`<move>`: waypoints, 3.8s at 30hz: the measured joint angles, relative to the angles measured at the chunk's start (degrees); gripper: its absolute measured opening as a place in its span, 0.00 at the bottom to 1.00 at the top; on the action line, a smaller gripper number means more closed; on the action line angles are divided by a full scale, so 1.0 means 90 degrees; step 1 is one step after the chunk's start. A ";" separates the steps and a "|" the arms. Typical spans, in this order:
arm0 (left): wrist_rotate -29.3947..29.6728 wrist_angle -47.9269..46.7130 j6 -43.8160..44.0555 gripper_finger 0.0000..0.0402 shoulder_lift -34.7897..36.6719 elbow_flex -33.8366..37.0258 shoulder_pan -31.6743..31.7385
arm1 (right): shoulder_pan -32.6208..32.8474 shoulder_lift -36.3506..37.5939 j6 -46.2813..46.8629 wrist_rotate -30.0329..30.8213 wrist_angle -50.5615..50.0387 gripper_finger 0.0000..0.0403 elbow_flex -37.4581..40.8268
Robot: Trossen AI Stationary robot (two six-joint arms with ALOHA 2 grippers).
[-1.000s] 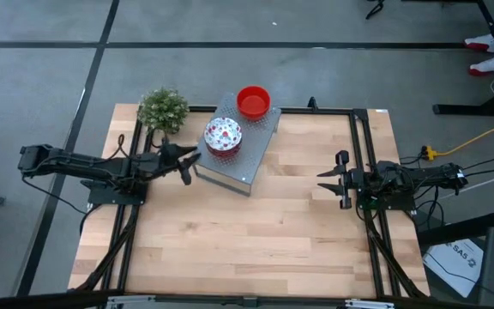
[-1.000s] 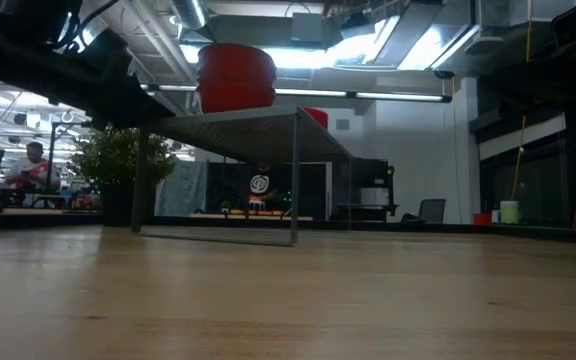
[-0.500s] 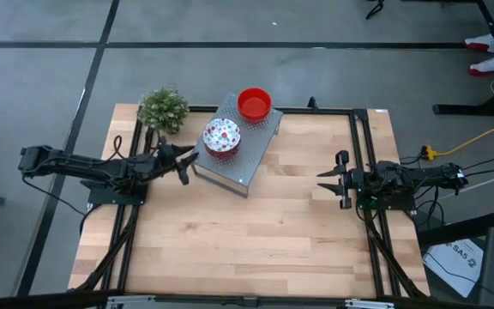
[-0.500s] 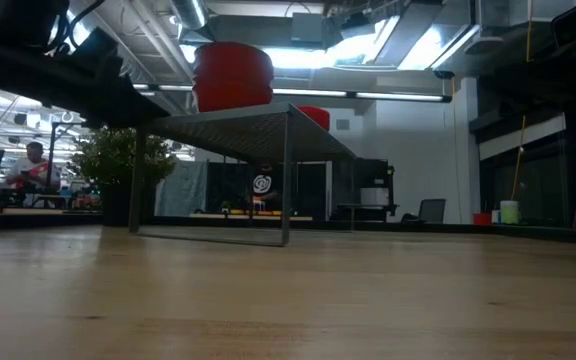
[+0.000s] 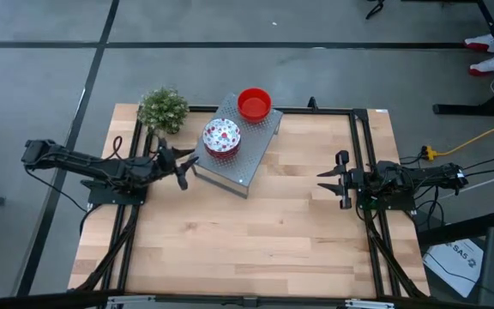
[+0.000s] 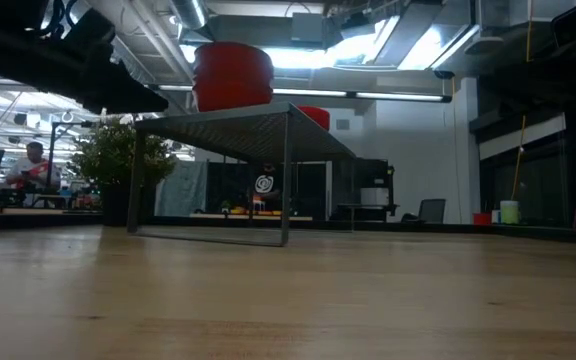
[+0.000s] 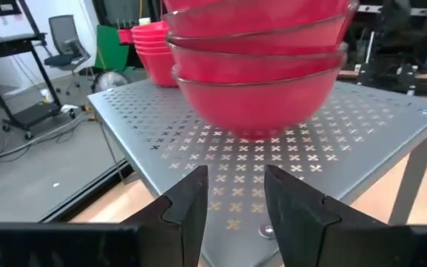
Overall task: Pick & Place Mini bowls
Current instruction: Return to Home Position
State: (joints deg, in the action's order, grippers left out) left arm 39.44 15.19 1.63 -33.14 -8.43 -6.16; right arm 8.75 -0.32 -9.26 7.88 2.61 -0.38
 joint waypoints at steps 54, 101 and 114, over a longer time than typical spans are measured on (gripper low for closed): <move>-0.3210 -0.1441 -0.0643 0.32 0.2802 0.0882 0.0080 | 0.0002 0.0001 0.0000 0.0000 0.0000 0.32 -0.0001; -0.3397 -0.1473 -0.0932 0.32 0.2948 0.0882 0.0836 | 0.0001 0.0002 0.0000 0.0000 -0.0001 0.32 0.0000; -0.3395 -0.1473 -0.0933 0.32 0.2948 0.0882 0.0836 | 0.0002 0.0002 0.0000 0.0000 0.0000 0.32 0.0000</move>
State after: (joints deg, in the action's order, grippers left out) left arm 8.88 1.93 -6.76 -6.61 -0.49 1.37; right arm 8.77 -0.30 -9.26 7.88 2.61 -0.38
